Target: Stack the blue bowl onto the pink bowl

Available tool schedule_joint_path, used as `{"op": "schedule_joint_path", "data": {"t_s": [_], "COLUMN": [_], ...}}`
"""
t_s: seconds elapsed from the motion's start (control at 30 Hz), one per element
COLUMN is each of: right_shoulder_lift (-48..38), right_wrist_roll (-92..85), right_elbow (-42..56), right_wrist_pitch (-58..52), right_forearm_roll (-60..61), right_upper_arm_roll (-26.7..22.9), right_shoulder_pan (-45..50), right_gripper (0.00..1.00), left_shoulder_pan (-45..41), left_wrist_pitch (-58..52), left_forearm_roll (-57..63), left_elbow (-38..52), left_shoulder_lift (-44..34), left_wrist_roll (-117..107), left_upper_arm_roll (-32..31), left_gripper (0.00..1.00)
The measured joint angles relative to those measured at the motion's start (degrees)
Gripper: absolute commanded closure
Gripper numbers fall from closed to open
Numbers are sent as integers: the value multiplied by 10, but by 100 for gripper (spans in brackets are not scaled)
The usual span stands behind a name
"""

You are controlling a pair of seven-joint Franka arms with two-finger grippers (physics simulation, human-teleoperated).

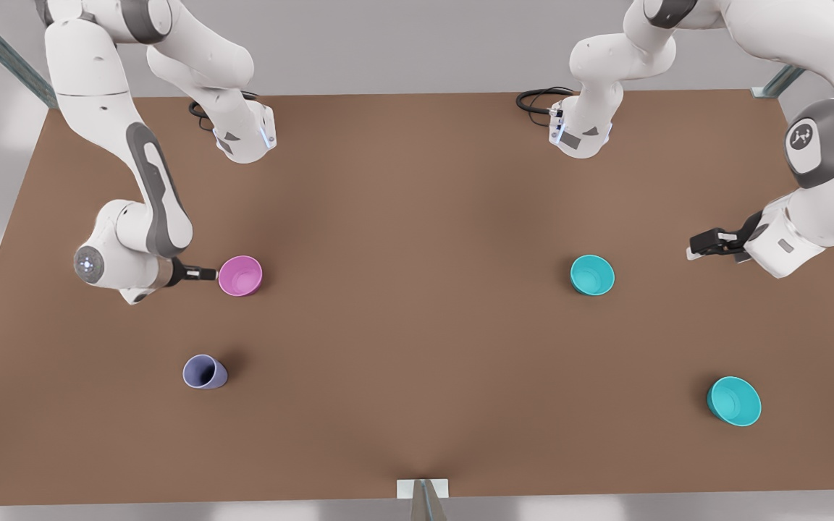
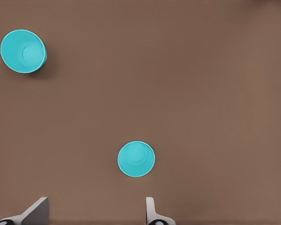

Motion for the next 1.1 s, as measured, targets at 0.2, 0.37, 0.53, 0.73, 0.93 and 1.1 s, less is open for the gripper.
{"op": "schedule_joint_path", "data": {"t_s": [0.2,0.37,0.53,0.73,0.93,1.1], "right_shoulder_lift": [28,32,41,42,19,46], "right_wrist_roll": [10,16,20,0,1,12], "right_elbow": [-17,-50,-50,-40,8,107], "right_wrist_pitch": [63,95,109,112,76,37], "right_forearm_roll": [21,25,29,70,69,154], "right_upper_arm_roll": [0,1,7,12,23,62], "right_shoulder_pan": [27,27,28,28,28,98], "right_gripper": [0,0,15,79,79,79], "left_shoulder_pan": [0,1,1,1,1,1], "left_wrist_pitch": [0,0,0,1,1,2], "left_forearm_roll": [1,2,2,3,3,3], "left_elbow": [1,1,2,3,3,3], "left_shoulder_lift": [0,0,0,0,1,3], "left_wrist_roll": [1,2,2,3,3,3], "left_upper_arm_roll": [1,1,1,1,2,2], "left_gripper": [0,0,0,0,0,0]}}
